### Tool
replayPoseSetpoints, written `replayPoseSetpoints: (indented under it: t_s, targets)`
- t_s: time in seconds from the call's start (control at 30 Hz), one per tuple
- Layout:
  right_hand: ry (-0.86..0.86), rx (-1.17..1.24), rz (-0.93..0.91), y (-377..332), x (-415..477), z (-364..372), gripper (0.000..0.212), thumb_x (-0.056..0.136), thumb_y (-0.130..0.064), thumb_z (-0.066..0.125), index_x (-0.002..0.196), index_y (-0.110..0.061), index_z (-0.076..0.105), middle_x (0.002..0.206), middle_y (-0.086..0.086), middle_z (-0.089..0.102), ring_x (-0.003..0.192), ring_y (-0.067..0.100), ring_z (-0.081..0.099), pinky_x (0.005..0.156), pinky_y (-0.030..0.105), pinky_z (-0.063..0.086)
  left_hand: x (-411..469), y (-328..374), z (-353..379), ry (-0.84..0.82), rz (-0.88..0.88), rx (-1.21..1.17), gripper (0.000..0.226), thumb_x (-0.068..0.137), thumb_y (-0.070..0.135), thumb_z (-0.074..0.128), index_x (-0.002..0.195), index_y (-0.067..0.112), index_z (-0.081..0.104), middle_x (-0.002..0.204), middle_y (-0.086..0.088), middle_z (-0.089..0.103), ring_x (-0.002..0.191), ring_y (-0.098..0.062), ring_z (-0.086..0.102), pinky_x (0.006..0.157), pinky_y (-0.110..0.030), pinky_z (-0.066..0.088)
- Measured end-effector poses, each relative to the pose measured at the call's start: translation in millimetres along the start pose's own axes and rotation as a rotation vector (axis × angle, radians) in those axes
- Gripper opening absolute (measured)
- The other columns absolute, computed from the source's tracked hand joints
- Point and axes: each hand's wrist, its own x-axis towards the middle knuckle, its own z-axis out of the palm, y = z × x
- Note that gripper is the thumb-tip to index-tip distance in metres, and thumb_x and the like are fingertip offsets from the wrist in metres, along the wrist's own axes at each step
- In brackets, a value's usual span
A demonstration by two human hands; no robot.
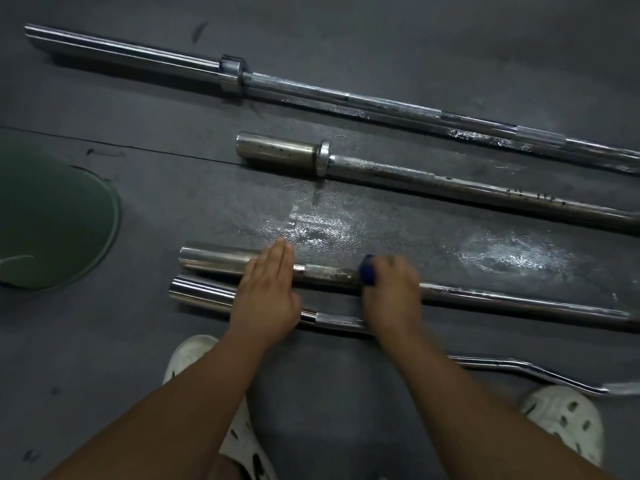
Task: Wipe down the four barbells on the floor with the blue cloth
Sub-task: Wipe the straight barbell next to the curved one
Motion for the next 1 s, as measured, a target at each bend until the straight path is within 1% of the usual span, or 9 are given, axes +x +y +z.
replayPoseSetpoints:
  t_s: [0.1, 0.17, 0.3, 0.4, 0.57, 0.67, 0.73, 0.87, 1.0]
  targets:
    - [-0.165, 0.148, -0.276, -69.5, -4.2, 27.0, 0.040, 0.073, -0.006, 0.059, 0.112, -0.016, 0.063, 0.116, 0.007, 0.056, 0.104, 0.028, 0.050, 0.084, 0.037, 0.048, 1.2, -2.9, 1.2, 0.006, -0.007, -0.003, 0.076, 0.085, 0.034, 0.036, 0.154, 0.005, 0.025, 0.163, -0.013, 0.021, 0.149, -0.027, 0.023, 0.119, -0.040, 0.011]
    - [-0.192, 0.122, -0.316, -64.5, -4.6, 24.0, 0.035, 0.075, -0.008, 0.058, 0.109, -0.015, 0.062, 0.115, 0.007, 0.055, 0.101, 0.028, 0.050, 0.077, 0.036, 0.047, 2.4, -4.3, 0.4, 0.011, -0.006, 0.006, 0.077, 0.083, 0.031, 0.041, 0.153, 0.002, 0.028, 0.161, -0.015, 0.025, 0.148, -0.029, 0.027, 0.118, -0.040, 0.012]
    - [-0.101, -0.108, -0.189, 32.5, -18.4, -2.7, 0.013, 0.070, -0.009, 0.058, 0.081, -0.012, 0.060, 0.090, 0.008, 0.054, 0.081, 0.033, 0.053, 0.062, 0.037, 0.044, 2.9, -0.3, -3.2, 0.007, -0.010, 0.031, 0.079, 0.078, 0.024, 0.046, 0.152, 0.001, 0.030, 0.160, -0.018, 0.027, 0.146, -0.031, 0.030, 0.118, -0.043, 0.017]
    - [-0.070, -0.077, 0.060, 45.0, -33.0, -7.9, 0.021, 0.064, -0.002, 0.062, 0.082, -0.013, 0.063, 0.095, 0.005, 0.052, 0.090, 0.032, 0.051, 0.068, 0.037, 0.047, 4.0, 2.0, -3.6, 0.012, -0.019, 0.012, 0.080, 0.076, 0.024, 0.046, 0.151, 0.001, 0.030, 0.160, -0.018, 0.027, 0.146, -0.032, 0.029, 0.119, -0.046, 0.020]
    - [-0.063, 0.141, -0.281, -65.3, -14.4, 14.0, 0.035, 0.072, -0.006, 0.065, 0.105, -0.015, 0.064, 0.111, 0.008, 0.055, 0.100, 0.027, 0.049, 0.074, 0.033, 0.046, 5.5, -1.3, 0.6, 0.034, -0.001, 0.001, 0.078, 0.078, 0.032, 0.039, 0.149, -0.002, 0.034, 0.156, -0.021, 0.033, 0.142, -0.035, 0.036, 0.116, -0.051, 0.027]
    - [-0.119, 0.010, -0.359, -35.2, -3.2, 10.4, 0.027, 0.069, -0.006, 0.068, 0.094, -0.014, 0.065, 0.103, 0.008, 0.057, 0.091, 0.031, 0.053, 0.068, 0.035, 0.046, 5.4, -0.1, -1.4, 0.015, -0.009, 0.011, 0.081, 0.076, 0.027, 0.045, 0.151, 0.000, 0.031, 0.159, -0.020, 0.029, 0.145, -0.033, 0.031, 0.118, -0.048, 0.022]
    - [-0.099, -0.074, -0.303, 13.5, -5.7, 0.4, 0.025, 0.061, -0.001, 0.069, 0.083, -0.011, 0.064, 0.093, 0.008, 0.056, 0.084, 0.033, 0.055, 0.065, 0.034, 0.046, 6.0, 0.9, -3.2, 0.010, -0.013, 0.023, 0.081, 0.074, 0.024, 0.047, 0.150, 0.000, 0.032, 0.159, -0.020, 0.029, 0.145, -0.034, 0.031, 0.118, -0.046, 0.020]
    - [-0.010, -0.079, 0.099, 46.9, -10.2, -19.9, 0.017, 0.069, 0.000, 0.061, 0.083, -0.008, 0.065, 0.091, 0.007, 0.051, 0.089, 0.031, 0.052, 0.067, 0.031, 0.039, 6.9, 2.0, -3.1, 0.016, -0.018, 0.028, 0.082, 0.073, 0.024, 0.046, 0.150, -0.001, 0.032, 0.158, -0.020, 0.030, 0.145, -0.034, 0.030, 0.118, -0.045, 0.018]
    - [0.005, 0.098, -0.170, -23.6, -1.0, -7.5, 0.034, 0.068, -0.008, 0.067, 0.101, -0.016, 0.066, 0.107, 0.004, 0.052, 0.100, 0.022, 0.046, 0.080, 0.028, 0.039, 7.2, 2.2, 0.9, 0.036, -0.018, 0.042, 0.084, 0.069, 0.023, 0.048, 0.148, -0.002, 0.035, 0.156, -0.022, 0.033, 0.143, -0.034, 0.034, 0.116, -0.048, 0.026]
